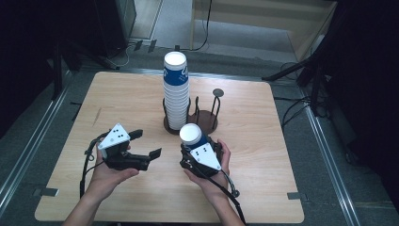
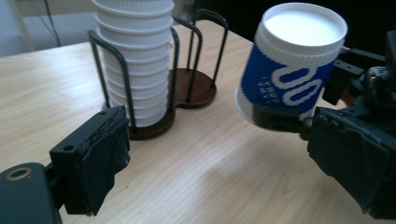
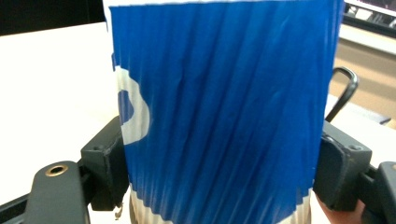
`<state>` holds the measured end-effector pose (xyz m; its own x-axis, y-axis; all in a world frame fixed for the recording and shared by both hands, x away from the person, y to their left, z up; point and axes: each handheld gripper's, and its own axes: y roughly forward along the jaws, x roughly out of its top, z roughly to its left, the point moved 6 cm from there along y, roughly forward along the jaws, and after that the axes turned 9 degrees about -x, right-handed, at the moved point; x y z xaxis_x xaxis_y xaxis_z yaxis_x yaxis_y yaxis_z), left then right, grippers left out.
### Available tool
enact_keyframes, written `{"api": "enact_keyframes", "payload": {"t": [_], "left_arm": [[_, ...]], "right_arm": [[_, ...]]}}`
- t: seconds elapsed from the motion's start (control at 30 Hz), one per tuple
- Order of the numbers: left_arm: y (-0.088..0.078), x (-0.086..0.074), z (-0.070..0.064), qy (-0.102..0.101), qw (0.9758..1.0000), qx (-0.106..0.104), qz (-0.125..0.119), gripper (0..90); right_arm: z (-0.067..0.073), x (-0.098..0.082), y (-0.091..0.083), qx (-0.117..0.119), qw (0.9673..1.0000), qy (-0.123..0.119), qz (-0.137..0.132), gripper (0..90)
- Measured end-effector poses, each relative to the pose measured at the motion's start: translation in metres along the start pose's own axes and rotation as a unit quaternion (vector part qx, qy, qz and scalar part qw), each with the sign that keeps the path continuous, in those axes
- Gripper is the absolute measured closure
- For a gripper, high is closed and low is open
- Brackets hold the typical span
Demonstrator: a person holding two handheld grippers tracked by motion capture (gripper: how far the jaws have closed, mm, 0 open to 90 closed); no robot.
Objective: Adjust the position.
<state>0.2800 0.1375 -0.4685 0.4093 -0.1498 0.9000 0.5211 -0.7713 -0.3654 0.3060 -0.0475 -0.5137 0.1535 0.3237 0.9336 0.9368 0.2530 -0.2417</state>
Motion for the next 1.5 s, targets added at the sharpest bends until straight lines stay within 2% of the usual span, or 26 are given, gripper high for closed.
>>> {"api": "enact_keyframes", "payload": {"t": [0.03, 0.13, 0.17, 0.2, 0.23, 0.3, 0.33, 0.37, 0.57, 0.77, 1.07, 1.1, 1.23, 1.37, 1.5], "left_arm": [[0.001, 0.0, -0.001, -0.001, 1.0, -0.005, 0.003, 6.7], [0.004, -0.001, -0.004, 0.003, 0.9999, -0.008, 0.01, 7.5], [0.005, -0.001, -0.005, 0.002, 0.9999, -0.01, 0.013, 7.6], [0.005, -0.002, -0.006, 0.004, 0.9998, -0.011, 0.016, 7.6], [0.006, -0.002, -0.008, 0.004, 0.9997, -0.014, 0.019, 9.0], [0.007, -0.002, -0.008, 0.002, 0.9997, -0.013, 0.02, 10.5], [0.009, -0.002, -0.01, 0.004, 0.9996, -0.014, 0.025, 12.5], [0.009, -0.002, -0.01, 0.004, 0.9996, -0.014, 0.025, 12.7], [0.013, -0.005, -0.014, 0.009, 0.9989, -0.024, 0.039, 13.7], [0.015, -0.006, -0.016, 0.014, 0.9986, -0.027, 0.044, 14.7], [0.02, -0.009, -0.022, 0.015, 0.9973, -0.038, 0.061, 15.6], [0.021, -0.01, -0.022, 0.016, 0.9968, -0.04, 0.067, 15.7], [0.024, -0.012, -0.022, 0.016, 0.996, -0.042, 0.078, 15.9], [0.025, -0.014, -0.021, 0.01, 0.9954, -0.044, 0.084, 16.6], [0.026, -0.015, -0.02, 0.007, 0.995, -0.044, 0.09, 20.4]], "right_arm": [[0.004, -0.001, 0.0, -0.002, 0.9999, -0.014, -0.002, 20.0], [0.007, -0.002, -0.001, -0.002, 0.9996, -0.028, -0.007, 20.0], [0.011, -0.002, -0.001, -0.003, 0.999, -0.043, -0.011, 20.1], [0.011, -0.002, -0.001, -0.003, 0.999, -0.043, -0.011, 20.1], [0.014, -0.003, -0.001, -0.005, 0.9982, -0.058, -0.016, 20.1], [0.015, -0.003, -0.001, -0.005, 0.9978, -0.063, -0.017, 20.1], [0.018, -0.004, -0.001, -0.006, 0.997, -0.075, -0.02, 20.1], [0.018, -0.004, -0.001, -0.006, 0.997, -0.075, -0.02, 20.1], [0.028, -0.008, -0.002, -0.005, 0.9928, -0.115, -0.03, 20.2], [0.035, -0.009, -0.003, 0.005, 0.9917, -0.123, -0.039, 20.2], [0.047, -0.014, -0.005, 0.016, 0.9861, -0.157, -0.051, 20.2], [0.05, -0.014, -0.006, 0.02, 0.9845, -0.165, -0.057, 20.2], [0.054, -0.015, -0.007, 0.026, 0.9823, -0.175, -0.061, 20.2], [0.056, -0.016, -0.007, 0.03, 0.9814, -0.179, -0.064, 20.2], [0.059, -0.017, -0.008, 0.036, 0.9794, -0.187, -0.067, 20.1]]}}
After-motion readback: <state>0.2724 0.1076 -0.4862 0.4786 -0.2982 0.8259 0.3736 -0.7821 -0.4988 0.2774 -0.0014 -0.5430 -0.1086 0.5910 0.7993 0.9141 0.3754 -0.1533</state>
